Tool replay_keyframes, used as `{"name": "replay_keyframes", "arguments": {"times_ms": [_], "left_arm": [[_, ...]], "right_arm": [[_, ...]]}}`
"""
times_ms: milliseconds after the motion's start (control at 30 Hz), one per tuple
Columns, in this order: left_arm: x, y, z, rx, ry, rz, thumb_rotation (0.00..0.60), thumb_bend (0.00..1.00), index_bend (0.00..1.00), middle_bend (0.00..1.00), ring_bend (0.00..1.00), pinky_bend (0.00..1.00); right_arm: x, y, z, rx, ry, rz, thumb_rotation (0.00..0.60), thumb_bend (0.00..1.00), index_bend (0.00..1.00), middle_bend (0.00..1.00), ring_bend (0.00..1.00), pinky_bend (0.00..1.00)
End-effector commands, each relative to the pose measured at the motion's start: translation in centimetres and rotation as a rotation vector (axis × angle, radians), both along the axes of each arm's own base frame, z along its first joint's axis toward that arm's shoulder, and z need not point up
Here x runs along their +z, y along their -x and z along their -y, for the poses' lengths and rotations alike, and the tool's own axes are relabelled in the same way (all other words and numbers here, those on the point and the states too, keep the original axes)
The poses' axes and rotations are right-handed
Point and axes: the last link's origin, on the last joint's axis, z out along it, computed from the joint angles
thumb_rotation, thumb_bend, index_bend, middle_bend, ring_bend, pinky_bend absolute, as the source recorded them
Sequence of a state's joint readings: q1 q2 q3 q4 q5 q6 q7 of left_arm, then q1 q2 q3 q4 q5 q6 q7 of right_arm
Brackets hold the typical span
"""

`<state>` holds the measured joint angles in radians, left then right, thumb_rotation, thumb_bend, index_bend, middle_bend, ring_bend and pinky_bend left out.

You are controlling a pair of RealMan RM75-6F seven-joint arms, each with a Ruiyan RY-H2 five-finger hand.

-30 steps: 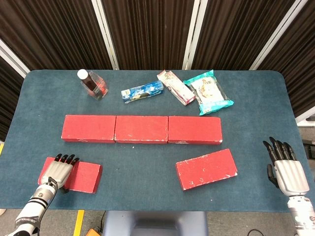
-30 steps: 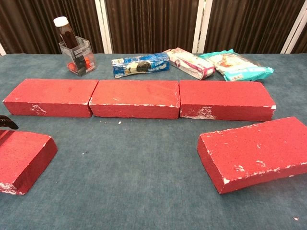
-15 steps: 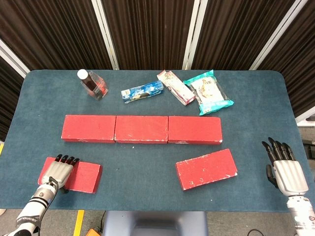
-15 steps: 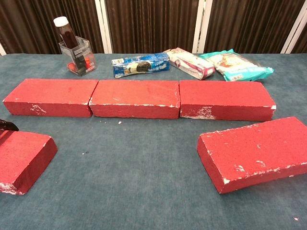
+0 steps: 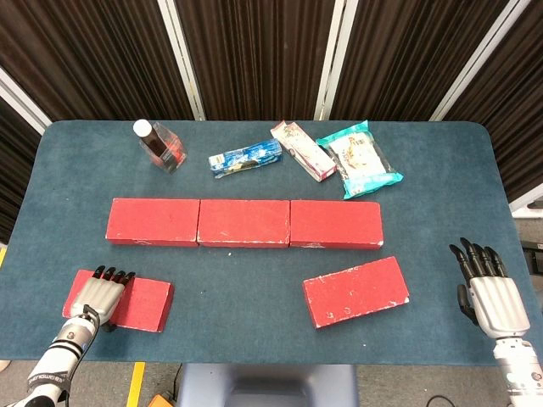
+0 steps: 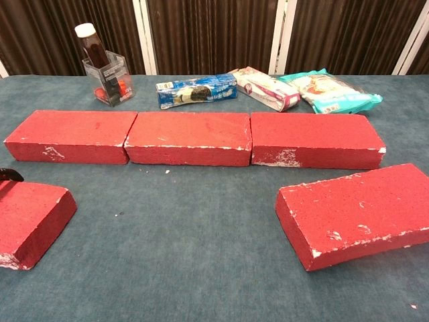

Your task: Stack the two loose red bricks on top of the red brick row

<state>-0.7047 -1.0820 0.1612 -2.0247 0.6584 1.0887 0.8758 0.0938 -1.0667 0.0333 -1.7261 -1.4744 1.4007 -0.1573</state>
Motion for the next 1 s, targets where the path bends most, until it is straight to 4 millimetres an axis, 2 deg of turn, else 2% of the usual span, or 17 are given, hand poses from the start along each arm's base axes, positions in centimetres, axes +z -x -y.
{"name": "replay_keyframes", "arguments": {"times_ms": [33, 200, 300, 433, 533, 633, 767, 867, 1000], "left_arm": [[0.5, -0.2, 0.0, 0.000, -0.013, -0.002, 0.600, 0.32, 0.06, 0.17, 0.00, 0.02], [2.5, -0.9, -0.3, 0.002, -0.060, -0.002, 0.600, 0.32, 0.08, 0.17, 0.00, 0.02], [4.4, -2.1, -0.7, -0.008, -0.100, 0.006, 0.600, 0.32, 0.07, 0.16, 0.00, 0.02], [6.7, -5.3, -1.8, -0.048, -0.140, 0.020, 0.600, 0.32, 0.07, 0.16, 0.00, 0.02], [7.8, -8.6, -3.5, -0.091, -0.155, 0.014, 0.600, 0.32, 0.06, 0.16, 0.00, 0.02], [7.2, -12.0, -5.5, -0.100, -0.138, 0.013, 0.600, 0.32, 0.06, 0.16, 0.00, 0.02], [4.6, -16.1, -8.5, -0.057, -0.119, -0.035, 0.600, 0.32, 0.06, 0.16, 0.00, 0.02], [2.4, -18.9, -9.8, -0.020, -0.116, -0.041, 0.600, 0.32, 0.06, 0.16, 0.00, 0.02], [0.4, -21.6, -10.8, -0.016, -0.128, -0.096, 0.600, 0.32, 0.06, 0.16, 0.00, 0.02]], "right_arm": [[0.0, 0.0, 0.0, 0.000, 0.000, 0.001, 0.600, 0.71, 0.15, 0.07, 0.00, 0.00], [0.0, 0.0, 0.0, -0.001, -0.002, 0.002, 0.600, 0.71, 0.15, 0.07, 0.00, 0.00], [0.1, 0.0, 0.0, 0.000, 0.000, 0.004, 0.600, 0.71, 0.15, 0.07, 0.00, 0.00], [0.2, 0.1, 0.0, -0.001, 0.001, 0.006, 0.600, 0.71, 0.15, 0.07, 0.00, 0.00], [0.2, 0.1, 0.1, -0.004, -0.001, 0.004, 0.600, 0.71, 0.15, 0.07, 0.00, 0.00], [0.1, 0.1, 0.1, -0.005, -0.006, 0.002, 0.600, 0.71, 0.15, 0.07, 0.00, 0.00], [0.1, 0.1, 0.2, -0.004, -0.006, 0.003, 0.600, 0.71, 0.15, 0.07, 0.00, 0.00], [0.3, 0.2, 0.2, -0.005, 0.000, 0.007, 0.600, 0.71, 0.15, 0.07, 0.00, 0.00], [0.3, 0.1, 0.1, -0.003, 0.003, 0.011, 0.600, 0.71, 0.14, 0.07, 0.00, 0.00]]}}
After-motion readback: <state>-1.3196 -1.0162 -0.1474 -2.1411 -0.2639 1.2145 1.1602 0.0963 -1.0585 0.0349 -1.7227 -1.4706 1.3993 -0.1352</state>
